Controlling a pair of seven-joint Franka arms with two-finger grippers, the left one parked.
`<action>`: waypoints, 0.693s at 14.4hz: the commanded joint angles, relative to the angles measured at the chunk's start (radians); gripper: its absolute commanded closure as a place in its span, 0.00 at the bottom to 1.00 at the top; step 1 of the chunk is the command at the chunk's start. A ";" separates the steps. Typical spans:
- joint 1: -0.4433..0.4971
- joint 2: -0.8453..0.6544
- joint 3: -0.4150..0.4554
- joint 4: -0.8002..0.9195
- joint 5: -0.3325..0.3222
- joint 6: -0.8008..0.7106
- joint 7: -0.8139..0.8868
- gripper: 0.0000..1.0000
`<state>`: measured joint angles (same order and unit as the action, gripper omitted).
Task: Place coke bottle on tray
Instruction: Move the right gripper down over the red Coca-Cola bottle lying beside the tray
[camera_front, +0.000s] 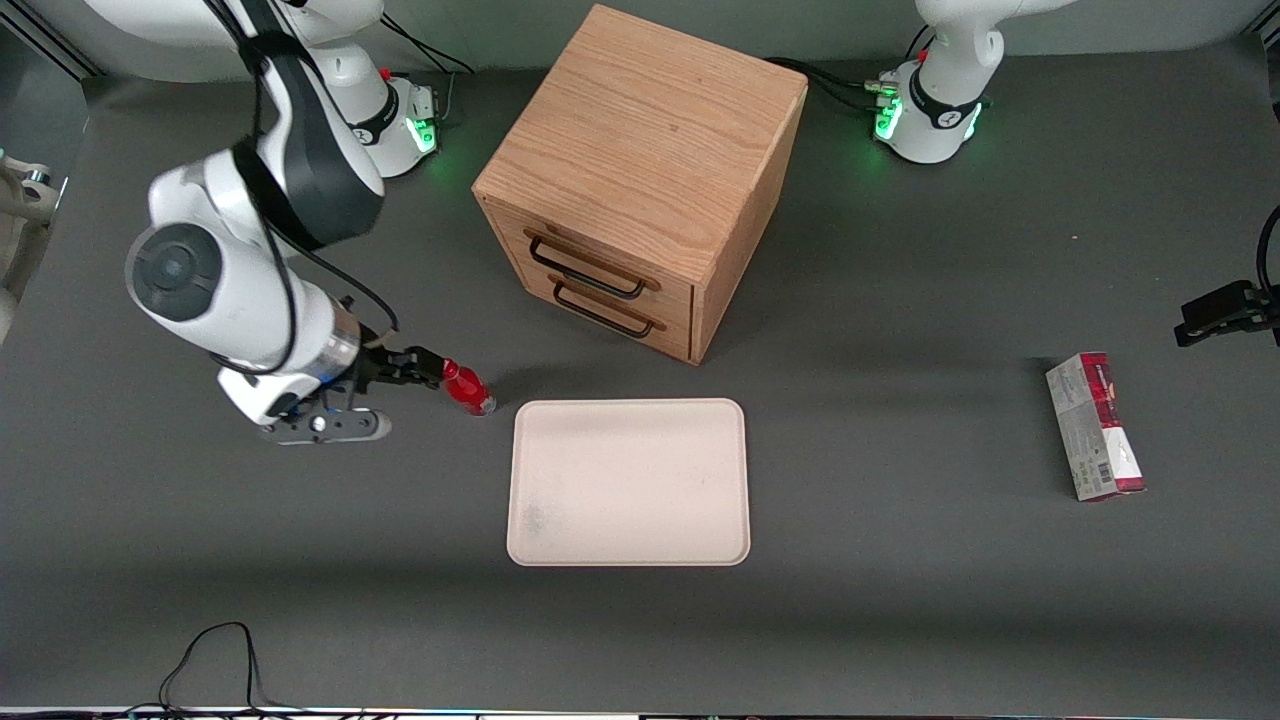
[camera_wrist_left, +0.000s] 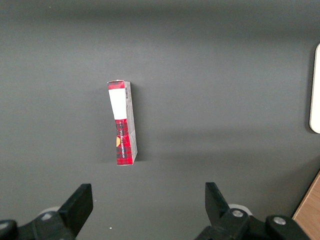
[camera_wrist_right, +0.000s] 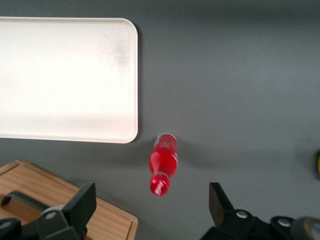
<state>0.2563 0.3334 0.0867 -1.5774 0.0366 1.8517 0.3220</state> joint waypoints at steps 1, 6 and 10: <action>-0.005 -0.043 0.013 -0.165 -0.003 0.139 0.040 0.00; -0.003 -0.093 0.033 -0.412 -0.003 0.383 0.040 0.00; -0.002 -0.094 0.051 -0.477 -0.021 0.448 0.068 0.00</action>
<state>0.2563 0.2825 0.1258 -2.0029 0.0344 2.2732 0.3557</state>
